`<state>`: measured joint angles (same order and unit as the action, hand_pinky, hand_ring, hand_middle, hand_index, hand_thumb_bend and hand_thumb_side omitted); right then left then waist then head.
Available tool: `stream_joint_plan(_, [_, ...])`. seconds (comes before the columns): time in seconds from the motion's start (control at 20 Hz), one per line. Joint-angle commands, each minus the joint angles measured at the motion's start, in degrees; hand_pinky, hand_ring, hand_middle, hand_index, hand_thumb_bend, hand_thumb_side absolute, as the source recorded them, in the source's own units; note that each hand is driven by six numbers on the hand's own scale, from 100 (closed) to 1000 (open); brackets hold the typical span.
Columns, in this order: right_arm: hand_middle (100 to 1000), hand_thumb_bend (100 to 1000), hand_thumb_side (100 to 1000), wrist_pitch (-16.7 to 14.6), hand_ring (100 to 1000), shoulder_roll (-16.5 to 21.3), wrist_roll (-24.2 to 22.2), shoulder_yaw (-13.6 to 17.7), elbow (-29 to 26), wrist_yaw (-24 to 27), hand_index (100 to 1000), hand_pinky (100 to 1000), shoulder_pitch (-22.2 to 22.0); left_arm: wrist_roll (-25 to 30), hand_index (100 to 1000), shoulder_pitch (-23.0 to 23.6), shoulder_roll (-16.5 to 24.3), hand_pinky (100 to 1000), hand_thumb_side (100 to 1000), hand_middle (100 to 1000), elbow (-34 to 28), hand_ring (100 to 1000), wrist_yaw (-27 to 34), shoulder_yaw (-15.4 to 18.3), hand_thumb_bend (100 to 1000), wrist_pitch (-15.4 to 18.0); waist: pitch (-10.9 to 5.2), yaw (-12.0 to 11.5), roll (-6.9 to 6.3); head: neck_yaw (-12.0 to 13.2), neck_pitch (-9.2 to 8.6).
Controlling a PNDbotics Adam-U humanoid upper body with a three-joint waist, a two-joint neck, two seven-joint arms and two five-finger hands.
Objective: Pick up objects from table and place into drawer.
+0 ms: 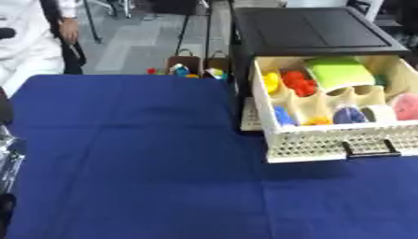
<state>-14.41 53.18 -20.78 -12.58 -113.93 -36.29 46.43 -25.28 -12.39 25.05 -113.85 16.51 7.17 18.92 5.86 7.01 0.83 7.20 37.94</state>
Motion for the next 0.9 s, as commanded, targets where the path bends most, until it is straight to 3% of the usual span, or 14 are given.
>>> stream_joint_plan(0.05, [820,361,1000,-2.15,693,3.18,-4.67,-2.68,0.56,2.25,789,614,2.20,0.29,891,0.04,0.11,576,1000,750,-0.74,725,-0.42,-0.22,677,-0.89,-0.91,-0.08,0.20,-0.74,0.44])
stream_joint_plan(0.2, [788,399,1000,-3.41,675,4.66,-8.19,-5.06,0.12,4.67,793,588,2.65,0.49,889,0.80,-0.52,575,1000,749,-0.74,724,-0.57,-0.40,678,-1.43,-0.97,-0.05,0.50,-0.82,0.24])
stream_joint_plan(0.45, [683,474,1000,-4.90,611,6.24,-11.80,-6.40,-0.64,9.69,775,484,1.66,0.51,884,1.53,-1.77,570,1000,749,-0.74,722,-0.78,-0.55,671,-2.33,-0.74,0.11,0.70,-0.61,-0.36])
stream_joint_plan(0.5, [673,543,1000,-5.60,607,6.50,-12.37,-6.65,-0.65,10.79,775,461,1.42,0.51,883,1.59,-1.96,570,1000,749,-0.74,722,-0.80,-0.57,667,-2.44,-0.69,0.12,0.73,-0.55,-0.46])
stream_joint_plan(0.55, [677,509,1000,-6.25,607,6.76,-13.04,-6.96,-0.65,11.90,776,453,1.17,0.51,883,1.65,-2.13,569,1000,750,-0.74,722,-0.81,-0.58,670,-2.52,-0.65,0.14,0.76,-0.49,-0.55])
stream_joint_plan(0.9, [684,561,1000,-7.23,583,7.81,-18.52,-8.14,-0.66,18.65,784,347,0.09,0.82,878,2.36,-3.11,563,1000,747,-0.74,719,-0.88,-0.97,671,-3.00,-0.51,0.32,0.73,-0.56,-0.99])
